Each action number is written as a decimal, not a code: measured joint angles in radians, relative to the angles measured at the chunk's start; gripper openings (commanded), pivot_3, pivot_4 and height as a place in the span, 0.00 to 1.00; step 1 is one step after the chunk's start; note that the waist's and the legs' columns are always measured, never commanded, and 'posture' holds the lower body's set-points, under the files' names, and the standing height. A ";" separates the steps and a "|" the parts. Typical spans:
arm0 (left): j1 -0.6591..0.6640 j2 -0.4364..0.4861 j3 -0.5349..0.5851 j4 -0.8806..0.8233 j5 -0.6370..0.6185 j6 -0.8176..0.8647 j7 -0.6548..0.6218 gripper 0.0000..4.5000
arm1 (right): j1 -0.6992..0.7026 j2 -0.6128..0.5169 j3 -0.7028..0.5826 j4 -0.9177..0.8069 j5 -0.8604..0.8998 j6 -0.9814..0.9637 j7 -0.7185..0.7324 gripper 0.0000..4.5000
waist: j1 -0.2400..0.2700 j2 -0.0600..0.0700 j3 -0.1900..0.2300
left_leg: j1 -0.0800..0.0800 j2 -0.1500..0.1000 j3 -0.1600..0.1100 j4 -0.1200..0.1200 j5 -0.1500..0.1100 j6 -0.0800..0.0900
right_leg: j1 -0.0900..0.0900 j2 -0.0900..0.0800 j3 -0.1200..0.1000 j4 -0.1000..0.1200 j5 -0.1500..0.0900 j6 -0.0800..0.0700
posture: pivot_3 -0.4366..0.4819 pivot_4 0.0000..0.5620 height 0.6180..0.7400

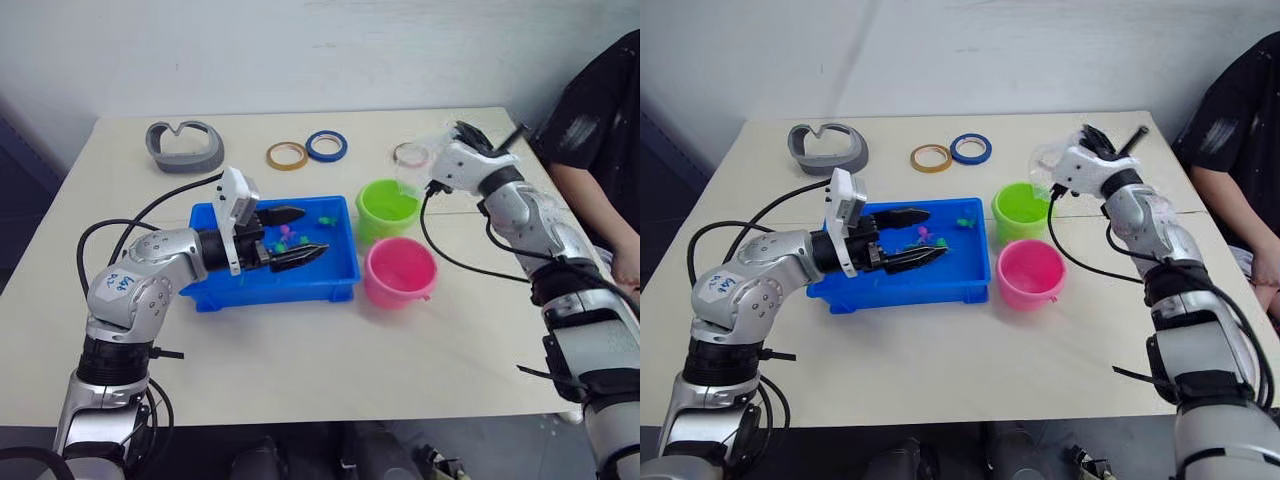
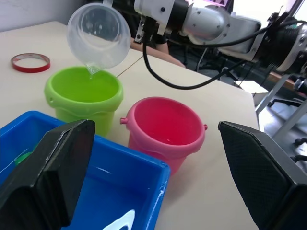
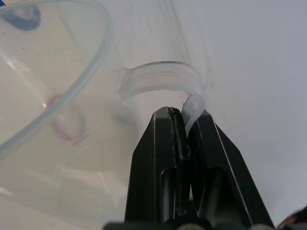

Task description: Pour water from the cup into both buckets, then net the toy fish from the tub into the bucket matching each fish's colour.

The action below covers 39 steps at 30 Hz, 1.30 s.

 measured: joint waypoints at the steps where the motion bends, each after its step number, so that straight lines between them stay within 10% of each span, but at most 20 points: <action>1: 0.000 -0.004 0.000 -0.013 -0.017 0.004 -0.008 1.00 | 0.026 0.007 -0.039 -0.020 0.050 0.034 0.028 0.02 | 0.000 0.000 0.000 | 0.000 0.000 0.000 0.000 0.000 0.000 | 0.000 0.000 0.000 0.000 0.000 0.000 | 0.48 0.27 1.00; 18: -0.015 -0.014 -0.007 -0.093 -0.093 0.039 -0.069 1.00 | 0.660 0.177 -0.683 -0.932 0.796 0.844 0.115 0.02 | 0.019 0.000 0.000 | -0.001 0.000 -0.001 -0.001 0.000 -0.001 | 0.000 0.000 0.000 0.001 0.000 0.000 | 0.48 0.27 1.00; 31: -0.022 -0.018 -0.040 -0.106 -0.097 0.044 -0.079 1.00 | 0.861 0.310 -0.701 -0.980 0.802 0.795 0.044 0.02 | 0.007 0.000 0.000 | 0.002 0.000 -0.001 -0.001 0.001 -0.001 | 0.001 0.001 0.001 0.001 0.000 0.000 | 0.48 0.27 1.00; 39: -0.036 -0.021 -0.041 -0.105 -0.137 0.074 -0.096 1.00 | 1.006 0.336 -0.696 -1.007 0.791 0.740 0.040 0.80 | 0.015 0.000 0.000 | 0.002 0.000 -0.001 -0.003 0.001 -0.001 | 0.003 0.001 0.001 -0.001 0.000 0.000 | 0.48 0.27 1.00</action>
